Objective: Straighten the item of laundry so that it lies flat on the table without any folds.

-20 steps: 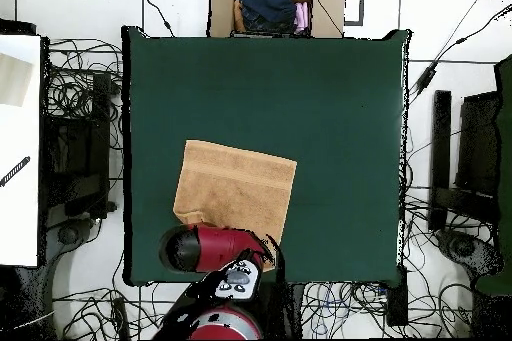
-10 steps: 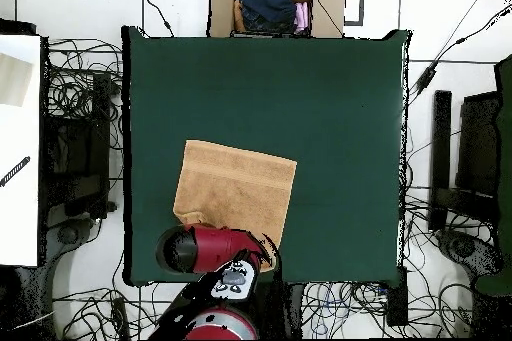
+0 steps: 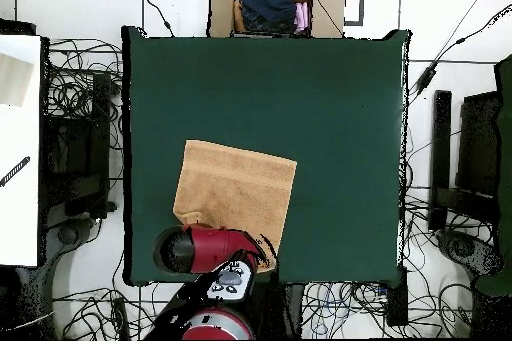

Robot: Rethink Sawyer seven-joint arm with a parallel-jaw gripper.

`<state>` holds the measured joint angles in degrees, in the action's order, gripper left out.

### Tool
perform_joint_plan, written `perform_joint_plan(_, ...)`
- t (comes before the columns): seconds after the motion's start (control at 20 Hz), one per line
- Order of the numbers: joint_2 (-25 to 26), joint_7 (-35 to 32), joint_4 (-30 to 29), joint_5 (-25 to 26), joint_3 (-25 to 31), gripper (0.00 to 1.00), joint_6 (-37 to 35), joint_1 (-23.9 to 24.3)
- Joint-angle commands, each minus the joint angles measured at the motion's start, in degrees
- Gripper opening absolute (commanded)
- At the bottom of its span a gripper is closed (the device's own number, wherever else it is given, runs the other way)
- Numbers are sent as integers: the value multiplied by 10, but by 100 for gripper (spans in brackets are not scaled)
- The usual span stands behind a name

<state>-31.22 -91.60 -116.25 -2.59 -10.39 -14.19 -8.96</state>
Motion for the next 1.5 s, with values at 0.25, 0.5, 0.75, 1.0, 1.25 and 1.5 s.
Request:
perform_joint_plan(0.25, 16, -154, -20, -44, 72, 100, 52, -17)
perform_joint_plan(0.5, 11, -162, -26, -55, 66, 100, 53, -33)
perform_joint_plan(0.75, 11, -168, -34, -66, 66, 100, 60, -42)
perform_joint_plan(1.0, 8, -169, -41, -79, 64, 100, 62, -51)
perform_joint_plan(1.25, 0, -174, -53, -94, 59, 100, 62, -65)
perform_joint_plan(1.5, -4, -178, -65, -110, 58, 100, 67, -77)
